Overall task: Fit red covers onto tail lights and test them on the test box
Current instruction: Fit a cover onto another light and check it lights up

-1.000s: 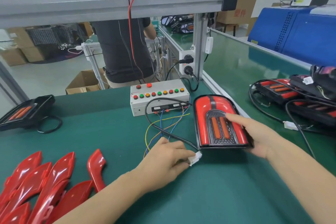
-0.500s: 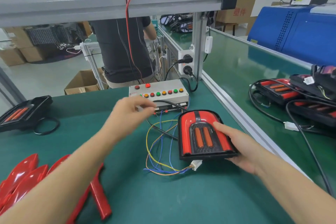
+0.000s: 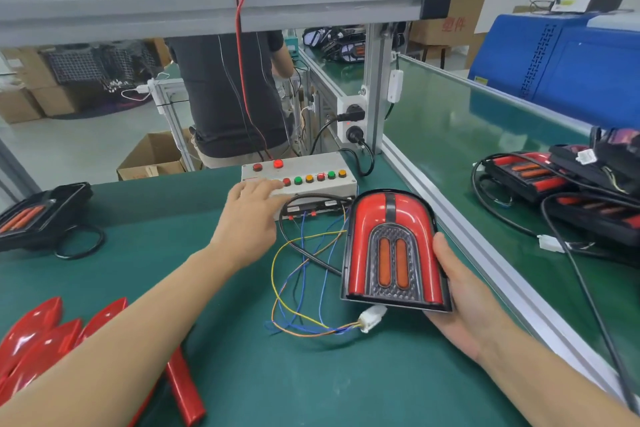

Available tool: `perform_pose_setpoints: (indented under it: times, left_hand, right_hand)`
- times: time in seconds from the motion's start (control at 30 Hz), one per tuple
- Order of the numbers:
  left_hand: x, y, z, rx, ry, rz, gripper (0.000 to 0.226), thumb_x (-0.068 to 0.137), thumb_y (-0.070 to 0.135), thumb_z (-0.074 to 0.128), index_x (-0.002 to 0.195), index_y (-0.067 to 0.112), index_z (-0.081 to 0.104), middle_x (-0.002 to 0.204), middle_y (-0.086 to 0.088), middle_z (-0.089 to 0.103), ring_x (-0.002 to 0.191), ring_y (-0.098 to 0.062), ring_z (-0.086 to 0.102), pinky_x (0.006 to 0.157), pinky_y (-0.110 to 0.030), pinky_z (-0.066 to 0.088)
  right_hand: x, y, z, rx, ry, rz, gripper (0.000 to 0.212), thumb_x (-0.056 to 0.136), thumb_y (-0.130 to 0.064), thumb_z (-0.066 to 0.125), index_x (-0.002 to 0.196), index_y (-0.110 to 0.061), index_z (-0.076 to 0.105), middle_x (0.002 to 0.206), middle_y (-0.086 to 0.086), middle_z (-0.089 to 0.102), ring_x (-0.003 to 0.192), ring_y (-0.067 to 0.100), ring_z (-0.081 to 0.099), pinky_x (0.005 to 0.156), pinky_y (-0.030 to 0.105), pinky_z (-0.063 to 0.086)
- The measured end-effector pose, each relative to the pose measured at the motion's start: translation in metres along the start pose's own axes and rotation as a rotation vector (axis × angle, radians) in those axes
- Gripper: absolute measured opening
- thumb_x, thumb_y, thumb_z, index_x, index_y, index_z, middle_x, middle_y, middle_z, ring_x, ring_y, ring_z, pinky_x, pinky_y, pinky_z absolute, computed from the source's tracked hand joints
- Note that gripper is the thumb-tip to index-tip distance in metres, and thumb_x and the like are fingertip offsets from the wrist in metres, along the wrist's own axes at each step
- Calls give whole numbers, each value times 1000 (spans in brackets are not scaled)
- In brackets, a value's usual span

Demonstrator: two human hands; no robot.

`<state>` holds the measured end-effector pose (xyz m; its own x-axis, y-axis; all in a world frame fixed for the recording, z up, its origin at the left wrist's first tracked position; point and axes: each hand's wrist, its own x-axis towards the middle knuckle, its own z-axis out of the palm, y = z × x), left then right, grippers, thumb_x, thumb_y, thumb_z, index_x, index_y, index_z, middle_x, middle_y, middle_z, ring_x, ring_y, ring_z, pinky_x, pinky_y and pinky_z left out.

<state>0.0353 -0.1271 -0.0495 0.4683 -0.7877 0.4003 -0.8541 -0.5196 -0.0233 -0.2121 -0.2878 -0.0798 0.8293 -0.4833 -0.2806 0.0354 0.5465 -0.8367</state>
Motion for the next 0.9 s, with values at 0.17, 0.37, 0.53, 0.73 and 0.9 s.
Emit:
perform_pose_setpoints:
  times: [0.17, 0.37, 0.53, 0.73, 0.9]
  left_hand:
    - [6, -13, -1, -90, 59, -255, 55, 79, -4, 50, 132, 15, 54, 139, -2, 47, 130, -24, 36, 107, -34, 16]
    - [5, -25, 3, -140, -80, -405, 65, 80, -2, 46, 141, 21, 41, 145, -1, 38, 131, -25, 32, 109, -39, 17]
    - [1, -24, 5, -171, -121, -408, 70, 79, -3, 43, 143, 23, 35, 147, -2, 35, 132, -26, 33, 109, -39, 18]
    - [0, -26, 3, -178, -125, -446, 69, 80, -4, 44, 144, 21, 33, 146, -5, 35, 130, -27, 35, 108, -42, 21]
    - [3, -31, 8, -99, -158, -440, 70, 82, 1, 45, 146, 25, 31, 147, -3, 34, 130, -26, 35, 109, -41, 21]
  right_hand:
    - [-3, 3, -2, 3, -22, -34, 59, 85, -62, 43, 121, -23, 67, 122, 5, 68, 111, 20, 66, 73, 26, 58]
    - [-1, 5, -5, 23, -10, -35, 67, 80, -67, 43, 125, -21, 63, 122, 5, 69, 110, 17, 67, 74, 24, 58]
    - [1, 6, -9, 61, 1, -22, 67, 78, -68, 45, 120, -21, 68, 120, 4, 69, 106, 16, 68, 78, 31, 58]
    - [1, 6, -4, 75, -15, -3, 64, 78, -67, 44, 112, -21, 73, 118, 4, 70, 104, 15, 69, 66, 26, 59]
    - [-1, 6, 0, 51, -41, -26, 66, 75, -70, 45, 118, -25, 67, 120, 3, 69, 107, 15, 68, 75, 27, 57]
